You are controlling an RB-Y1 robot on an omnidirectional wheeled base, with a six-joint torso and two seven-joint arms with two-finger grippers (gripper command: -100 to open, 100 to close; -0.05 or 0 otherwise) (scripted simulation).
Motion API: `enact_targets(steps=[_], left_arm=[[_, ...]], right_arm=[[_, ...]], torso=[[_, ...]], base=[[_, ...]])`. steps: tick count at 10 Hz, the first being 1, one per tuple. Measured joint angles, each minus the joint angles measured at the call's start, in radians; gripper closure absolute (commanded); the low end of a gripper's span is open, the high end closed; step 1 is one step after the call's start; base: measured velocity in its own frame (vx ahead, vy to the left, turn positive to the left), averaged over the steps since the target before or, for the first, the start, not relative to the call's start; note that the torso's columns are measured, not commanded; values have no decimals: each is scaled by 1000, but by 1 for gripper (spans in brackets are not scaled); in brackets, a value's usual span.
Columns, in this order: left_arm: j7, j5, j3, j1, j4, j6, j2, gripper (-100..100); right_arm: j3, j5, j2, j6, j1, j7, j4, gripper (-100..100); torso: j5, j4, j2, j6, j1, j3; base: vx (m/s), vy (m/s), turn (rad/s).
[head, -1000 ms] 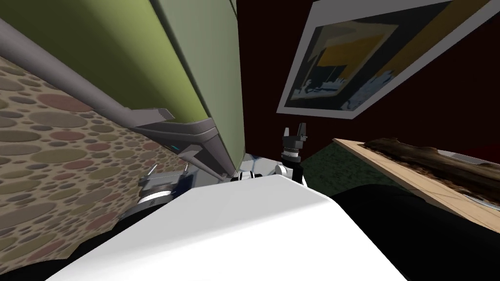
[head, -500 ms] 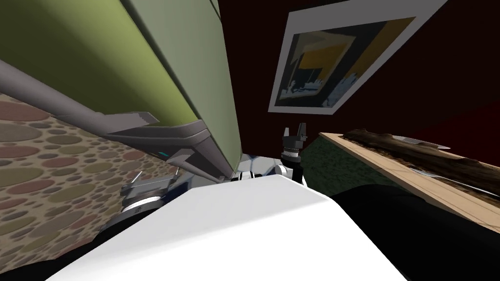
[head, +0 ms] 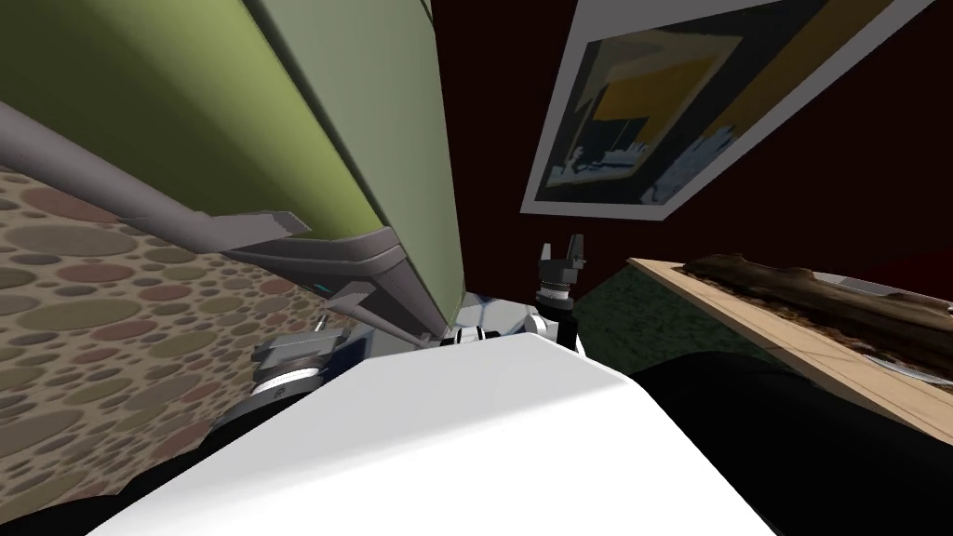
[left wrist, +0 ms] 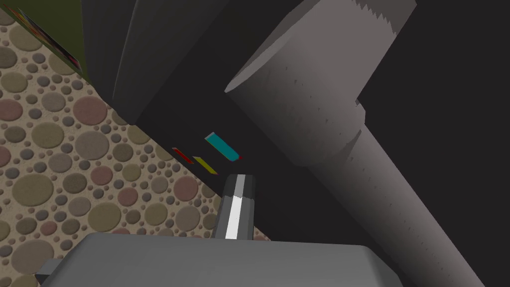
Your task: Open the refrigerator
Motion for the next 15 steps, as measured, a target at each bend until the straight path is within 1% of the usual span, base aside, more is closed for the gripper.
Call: enact_targets(steps=[1, 2, 3, 4, 5, 6, 7, 8, 9, 10, 11, 12, 14, 15], left_arm=[[-11, -15, -17, -11, -23, 20, -9, 100], [-19, -21, -34, -8, -25, 22, -2, 100], [-24, -24, -48, -5, -28, 16, 6, 100], [-30, -26, -73, 10, -32, -1, 21, 100], [-32, -26, -76, 12, -32, -6, 23, -100], [-30, -23, -75, 11, 2, -16, 58, -100], [-31, -28, -77, 14, 22, -20, 79, -100], [-35, -34, -85, 13, 40, -20, 96, -100], [-37, -36, -90, 6, 67, -27, 121, -100], [-40, -45, -87, -11, 78, -20, 129, -100], [-36, -36, -93, -4, 61, -12, 114, -100], [-30, -26, -88, -4, 43, -1, 97, -100], [-30, -23, -104, 3, -1, -9, 69, -100], [-28, -21, -99, 6, -33, -2, 51, -100]], right_arm=[[0, 0, 0, 0, 0, 0, 0, 0], [0, 0, 0, 0, 0, 0, 0, 0], [0, 0, 0, 0, 0, 0, 0, 0], [0, 0, 0, 0, 0, 0, 0, 0], [0, 0, 0, 0, 0, 0, 0, 0], [0, 0, 0, 0, 0, 0, 0, 0], [0, 0, 0, 0, 0, 0, 0, 0], [0, 0, 0, 0, 0, 0, 0, 0], [0, 0, 0, 0, 0, 0, 0, 0], [0, 0, 0, 0, 0, 0, 0, 0], [0, 0, 0, 0, 0, 0, 0, 0], [0, 0, 0, 0, 0, 0, 0, 0], [0, 0, 0, 0, 0, 0, 0, 0], [0, 0, 0, 0, 0, 0, 0, 0]], torso=[[0, 0, 0, 0, 0, 0], [0, 0, 0, 0, 0, 0], [0, 0, -1, 0, 0, -1], [0, 0, -1, 0, 0, -1], [0, 0, -1, 0, 0, -1], [0, 0, -1, 0, 0, -1], [2, -2, -4, 3, -1, -1], [1, -2, -6, 3, -2, -3], [1, -3, -6, 2, -1, -3], [1, -3, -8, 4, -1, -4], [0, -2, -8, 4, -4, -5], [-2, -1, -8, 5, -5, -6], [0, -1, -4, 1, 1, -3], [1, 0, -1, 0, 2, -1]], base=[[9, -8, 104], [5, -4, 82], [7, -4, 144], [3, -4, 29], [0, 0, 0], [-1, 3, 35], [-8, 1, -7], [-5, -10, -33], [-1, -22, -3], [-1, -71, -116], [7, -76, -60], [20, -45, -17], [18, -13, -10], [7, -3, 1]])
